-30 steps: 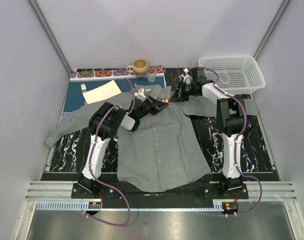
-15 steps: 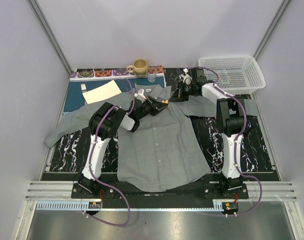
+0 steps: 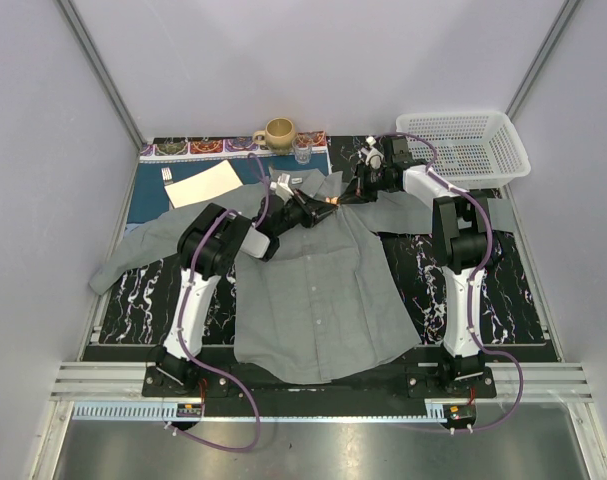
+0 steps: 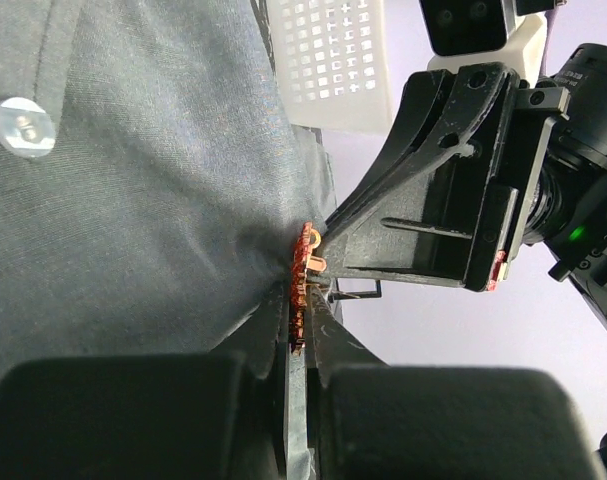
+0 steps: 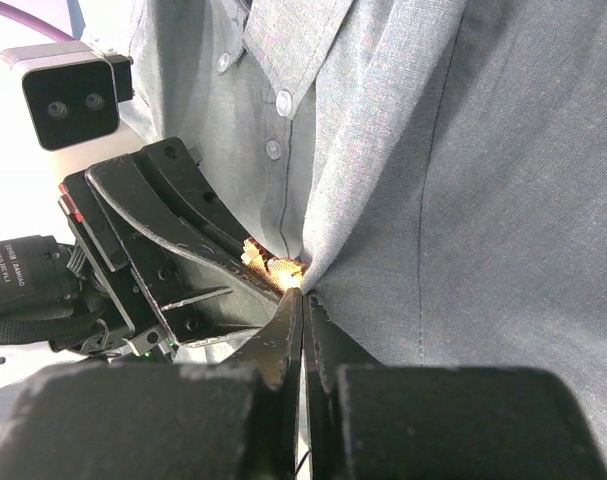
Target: Pin the brooch onto the clothing
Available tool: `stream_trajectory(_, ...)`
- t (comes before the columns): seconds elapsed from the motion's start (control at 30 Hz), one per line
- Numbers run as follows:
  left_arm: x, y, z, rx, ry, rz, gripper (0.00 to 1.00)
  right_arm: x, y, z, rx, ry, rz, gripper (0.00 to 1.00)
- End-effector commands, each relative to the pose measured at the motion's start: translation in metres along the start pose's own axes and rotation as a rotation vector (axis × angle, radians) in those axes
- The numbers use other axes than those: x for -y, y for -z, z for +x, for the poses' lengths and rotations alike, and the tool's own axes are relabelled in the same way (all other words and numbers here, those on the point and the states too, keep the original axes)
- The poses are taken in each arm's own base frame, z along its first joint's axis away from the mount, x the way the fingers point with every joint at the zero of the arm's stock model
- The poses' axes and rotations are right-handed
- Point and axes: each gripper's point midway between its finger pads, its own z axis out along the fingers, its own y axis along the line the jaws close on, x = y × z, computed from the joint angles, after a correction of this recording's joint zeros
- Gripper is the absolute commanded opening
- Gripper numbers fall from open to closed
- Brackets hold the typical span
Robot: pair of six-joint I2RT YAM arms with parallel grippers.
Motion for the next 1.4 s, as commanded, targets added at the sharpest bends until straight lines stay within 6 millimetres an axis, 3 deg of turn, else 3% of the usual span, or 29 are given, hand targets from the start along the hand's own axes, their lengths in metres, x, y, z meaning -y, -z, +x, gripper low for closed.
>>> stream_trajectory(0.0, 0.031, -0.008, 0.004, -0.01, -0.05, 0.132, 0.0, -0.03, 0.01, -0.013, 0.026, 0.081, -0.047, 0.04)
stream_trajectory(0.3, 0.005, -0.012, 0.009, -0.024, 0.005, 0.079, 0.0, -0.022, 0.015, -0.009, 0.013, 0.079, -0.025, 0.06)
stream_trajectory(0.4, 0.001, -0.014, 0.011, -0.032, 0.012, 0.08, 0.0, -0.02, 0.015, -0.007, 0.006, 0.078, -0.022, 0.17)
stream_trajectory(0.53, 0.0, -0.015, 0.009, -0.028, 0.015, 0.093, 0.0, -0.018, 0.021, -0.011, 0.012, 0.084, -0.027, 0.44)
stream_trajectory(0.7, 0.001, -0.017, 0.01, -0.031, 0.021, 0.103, 0.0, -0.02, 0.044, -0.025, 0.037, 0.121, -0.075, 0.68)
stream_trajectory(0.83, 0.002, -0.018, 0.009, -0.033, 0.02, 0.111, 0.0, -0.012, 0.059, -0.032, 0.046, 0.158, -0.102, 0.68)
stream_trajectory(1.03, 0.007, -0.016, 0.008, -0.029, 0.012, 0.135, 0.0, 0.013, 0.056, -0.025, 0.006, 0.323, -0.088, 0.55)
stream_trajectory(1.2, 0.018, -0.015, 0.007, -0.029, -0.005, 0.174, 0.0, 0.019, 0.047, -0.018, -0.036, 0.384, -0.149, 0.62)
stream_trajectory(1.37, 0.02, -0.015, 0.007, -0.032, -0.005, 0.187, 0.0, 0.02, 0.042, -0.014, -0.067, 0.387, -0.205, 0.63)
